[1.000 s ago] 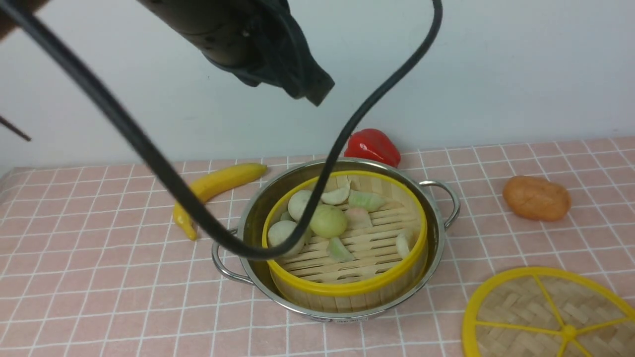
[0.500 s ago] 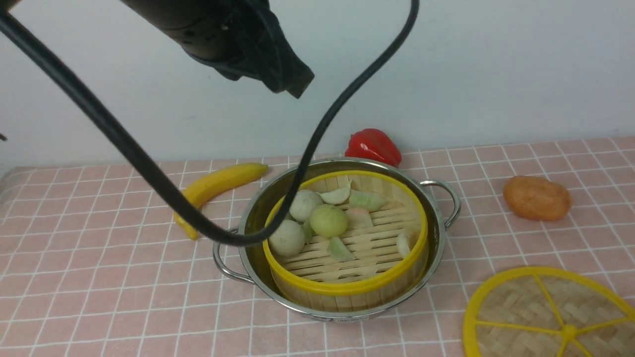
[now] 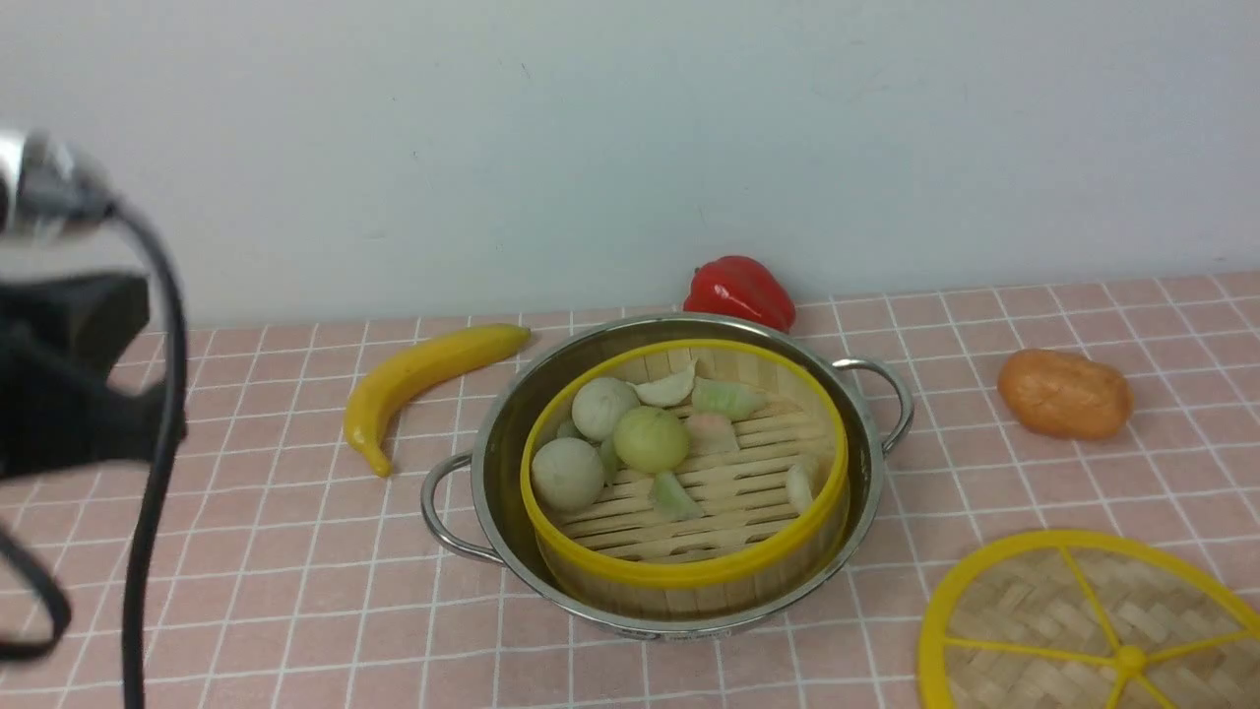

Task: Place the steamer in the pot on the pink tablecloth, and put the lid on the steamer.
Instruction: 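Move the gripper down to the bamboo steamer lid and grasp its center knob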

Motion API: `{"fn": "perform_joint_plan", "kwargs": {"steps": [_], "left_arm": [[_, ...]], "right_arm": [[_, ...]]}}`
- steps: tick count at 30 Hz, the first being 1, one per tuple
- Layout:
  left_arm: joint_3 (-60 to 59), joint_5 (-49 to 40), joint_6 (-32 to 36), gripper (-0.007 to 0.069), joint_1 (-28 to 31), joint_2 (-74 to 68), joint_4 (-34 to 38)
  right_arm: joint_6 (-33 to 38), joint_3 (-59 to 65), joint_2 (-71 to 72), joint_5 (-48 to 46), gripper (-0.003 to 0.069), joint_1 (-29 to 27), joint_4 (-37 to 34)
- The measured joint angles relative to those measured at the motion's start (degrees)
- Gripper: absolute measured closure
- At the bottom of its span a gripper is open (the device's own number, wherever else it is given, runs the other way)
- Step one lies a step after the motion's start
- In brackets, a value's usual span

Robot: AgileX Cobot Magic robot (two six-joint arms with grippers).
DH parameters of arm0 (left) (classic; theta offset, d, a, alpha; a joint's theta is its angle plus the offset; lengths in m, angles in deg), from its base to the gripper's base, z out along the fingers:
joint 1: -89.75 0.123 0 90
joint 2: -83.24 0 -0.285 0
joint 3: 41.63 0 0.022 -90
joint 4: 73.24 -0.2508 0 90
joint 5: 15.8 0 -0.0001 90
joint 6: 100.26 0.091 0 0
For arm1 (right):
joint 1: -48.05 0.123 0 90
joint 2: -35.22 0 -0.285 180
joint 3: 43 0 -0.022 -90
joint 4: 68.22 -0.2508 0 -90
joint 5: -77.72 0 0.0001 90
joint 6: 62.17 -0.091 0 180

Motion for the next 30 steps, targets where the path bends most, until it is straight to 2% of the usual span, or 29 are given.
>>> {"fn": "perform_joint_plan", "kwargs": {"steps": [6, 11, 21, 30], "left_arm": [[-20.8, 1.0, 0.5, 0.0602, 5.9, 19.3, 2.2], [-29.5, 0.9, 0.7, 0.0601, 10.1, 30.6, 1.9], [-32.7, -2.4, 1.1, 0.0580, 12.2, 40.9, -0.3], [-32.7, -2.6, 1.1, 0.0571, 12.2, 41.6, -0.4]], "right_arm": [[0.0, 0.0, 0.0, 0.0, 0.0419, 0.0, -0.2], [0.0, 0.0, 0.0, 0.0, 0.0419, 0.0, -0.2], [0.0, 0.0, 0.0, 0.0, 0.0419, 0.0, -0.2], [0.0, 0.0, 0.0, -0.1, 0.0419, 0.0, -0.2]]}}
